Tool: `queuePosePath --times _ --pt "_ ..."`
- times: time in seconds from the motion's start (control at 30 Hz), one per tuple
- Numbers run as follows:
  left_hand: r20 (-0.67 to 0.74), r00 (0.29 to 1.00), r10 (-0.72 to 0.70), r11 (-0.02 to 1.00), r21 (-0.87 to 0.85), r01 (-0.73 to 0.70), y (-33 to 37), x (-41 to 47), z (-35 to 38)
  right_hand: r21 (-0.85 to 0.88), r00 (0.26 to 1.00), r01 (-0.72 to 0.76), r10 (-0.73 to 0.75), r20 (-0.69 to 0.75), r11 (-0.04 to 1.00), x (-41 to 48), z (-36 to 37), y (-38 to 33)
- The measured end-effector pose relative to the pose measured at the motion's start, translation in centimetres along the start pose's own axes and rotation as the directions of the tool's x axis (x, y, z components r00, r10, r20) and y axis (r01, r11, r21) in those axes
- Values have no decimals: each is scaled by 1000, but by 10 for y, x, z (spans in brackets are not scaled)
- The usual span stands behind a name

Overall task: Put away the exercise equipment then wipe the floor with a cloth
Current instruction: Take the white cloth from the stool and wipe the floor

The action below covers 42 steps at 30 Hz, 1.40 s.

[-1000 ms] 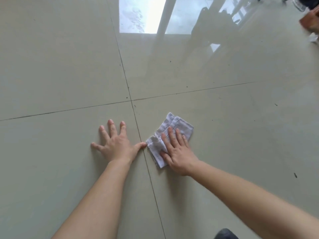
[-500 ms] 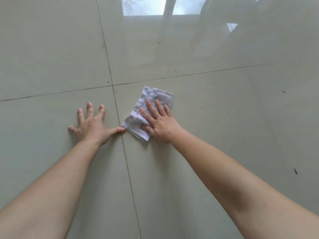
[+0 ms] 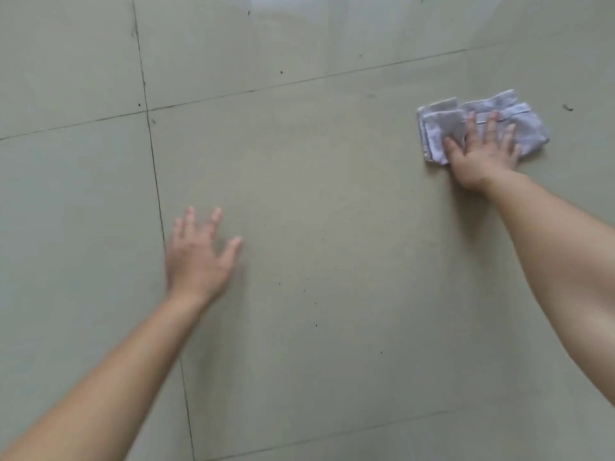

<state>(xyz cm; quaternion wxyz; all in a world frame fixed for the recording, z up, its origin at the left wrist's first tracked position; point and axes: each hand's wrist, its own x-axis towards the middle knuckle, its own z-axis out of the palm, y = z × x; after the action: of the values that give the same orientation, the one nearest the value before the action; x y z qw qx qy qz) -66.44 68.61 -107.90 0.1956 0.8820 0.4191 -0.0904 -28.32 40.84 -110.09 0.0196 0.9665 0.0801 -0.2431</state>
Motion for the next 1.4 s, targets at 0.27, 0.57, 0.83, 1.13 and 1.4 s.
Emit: queuePosePath --times 0.27,0.57,0.83,1.13,1.4 --pt "232 948 -216 976 92 200 30 -89 37 16 896 425 -418 -148 905 -39 42 -172" --pt "306 913 -271 961 139 239 22 -81 27 -196 559 826 -812 169 528 -157 94 -251" --pt "301 926 -227 971 139 193 17 -79 30 -216 511 855 -836 202 471 -194 118 -165" --pt "351 911 -217 973 153 173 11 -78 17 -188 623 782 -734 270 594 -300 160 16" --pt "356 917 -179 981 130 141 15 -75 18 -186 767 628 -561 312 756 -287 135 45"
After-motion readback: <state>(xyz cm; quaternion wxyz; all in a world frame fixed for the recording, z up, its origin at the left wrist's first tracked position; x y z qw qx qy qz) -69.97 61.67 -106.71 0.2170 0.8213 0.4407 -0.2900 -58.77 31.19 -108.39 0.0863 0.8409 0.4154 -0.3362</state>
